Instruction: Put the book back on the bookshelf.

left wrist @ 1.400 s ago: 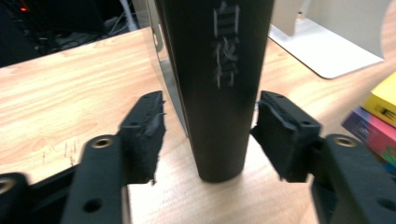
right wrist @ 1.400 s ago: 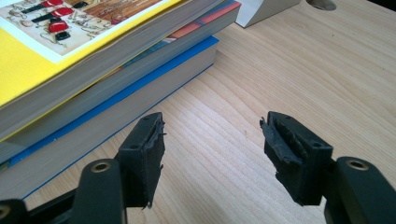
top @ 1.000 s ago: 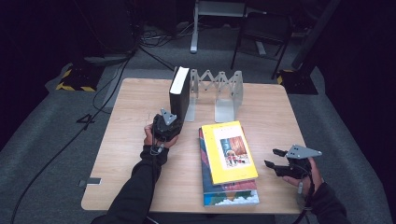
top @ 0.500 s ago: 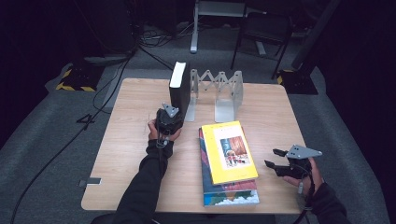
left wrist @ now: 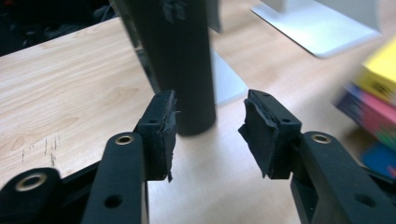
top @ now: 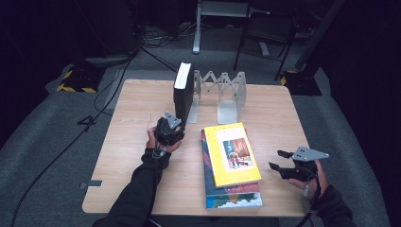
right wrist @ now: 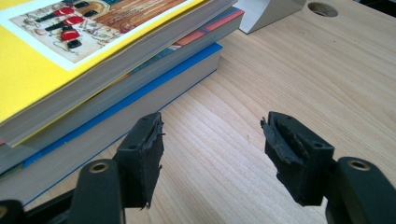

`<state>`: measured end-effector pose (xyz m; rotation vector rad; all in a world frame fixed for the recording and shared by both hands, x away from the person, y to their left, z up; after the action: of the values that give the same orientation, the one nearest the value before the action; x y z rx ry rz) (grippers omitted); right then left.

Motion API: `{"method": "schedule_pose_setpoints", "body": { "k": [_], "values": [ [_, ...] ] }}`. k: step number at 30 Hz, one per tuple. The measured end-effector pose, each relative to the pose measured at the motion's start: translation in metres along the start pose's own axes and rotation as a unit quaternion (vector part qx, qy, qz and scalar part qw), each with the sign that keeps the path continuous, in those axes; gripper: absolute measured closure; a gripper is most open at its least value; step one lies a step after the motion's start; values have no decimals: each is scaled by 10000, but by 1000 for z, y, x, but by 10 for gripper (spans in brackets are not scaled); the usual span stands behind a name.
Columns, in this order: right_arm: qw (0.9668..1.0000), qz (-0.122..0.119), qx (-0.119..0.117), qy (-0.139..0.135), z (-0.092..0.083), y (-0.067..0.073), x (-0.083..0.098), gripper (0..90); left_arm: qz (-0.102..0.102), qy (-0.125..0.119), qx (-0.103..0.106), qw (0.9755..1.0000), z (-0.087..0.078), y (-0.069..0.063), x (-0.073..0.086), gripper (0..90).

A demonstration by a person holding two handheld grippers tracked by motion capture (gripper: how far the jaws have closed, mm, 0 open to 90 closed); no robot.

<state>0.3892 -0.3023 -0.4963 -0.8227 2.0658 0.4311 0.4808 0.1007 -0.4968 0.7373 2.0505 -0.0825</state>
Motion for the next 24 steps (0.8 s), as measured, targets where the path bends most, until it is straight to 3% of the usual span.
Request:
{"method": "schedule_pose_setpoints", "body": {
  "k": [2,3,5,9,11,12,14,18,21,24],
  "values": [
    [10000,4,-19,-9,-1,1,-1,363,74,-4,84,9999,-4,-3,2,505],
    [10000,-4,-33,-16,-2,2,-2,358,190,13,256,9995,-11,-6,6,501],
    [10000,0,-45,-19,-2,2,-3,352,289,42,380,9988,-16,-9,9,492],
    [9997,84,-216,-60,-5,6,-5,330,636,178,845,9942,-30,-24,28,435],
    [9993,158,-340,-90,-7,8,-6,317,782,240,1007,9916,-37,-34,37,411],
    [9993,158,-340,-90,-7,8,-6,317,782,240,1007,9916,-37,-34,37,401],
    [9989,188,-419,-71,-8,11,-8,306,961,315,1222,9873,-44,-45,46,382],
    [9985,175,-511,-41,-8,17,-12,273,1084,366,1518,9818,-54,-60,58,354],
    [9982,132,-591,-31,-8,22,-15,272,1159,424,1780,9763,-60,-72,65,317],
    [9975,154,-681,-83,-9,27,-19,271,1103,411,2000,9727,-67,-78,69,291]
  ]
}}
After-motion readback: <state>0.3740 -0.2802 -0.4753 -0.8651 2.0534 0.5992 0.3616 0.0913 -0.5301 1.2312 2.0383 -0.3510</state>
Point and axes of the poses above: each handheld gripper's, and its own axes: z roughly forward along the jaws, x roughly out of its underside, y roughly to its left, the point moved 6 cm from there along z, roughly forward along the jaws, and after that the axes turned 7 degrees about z, right-handed, at the moved point
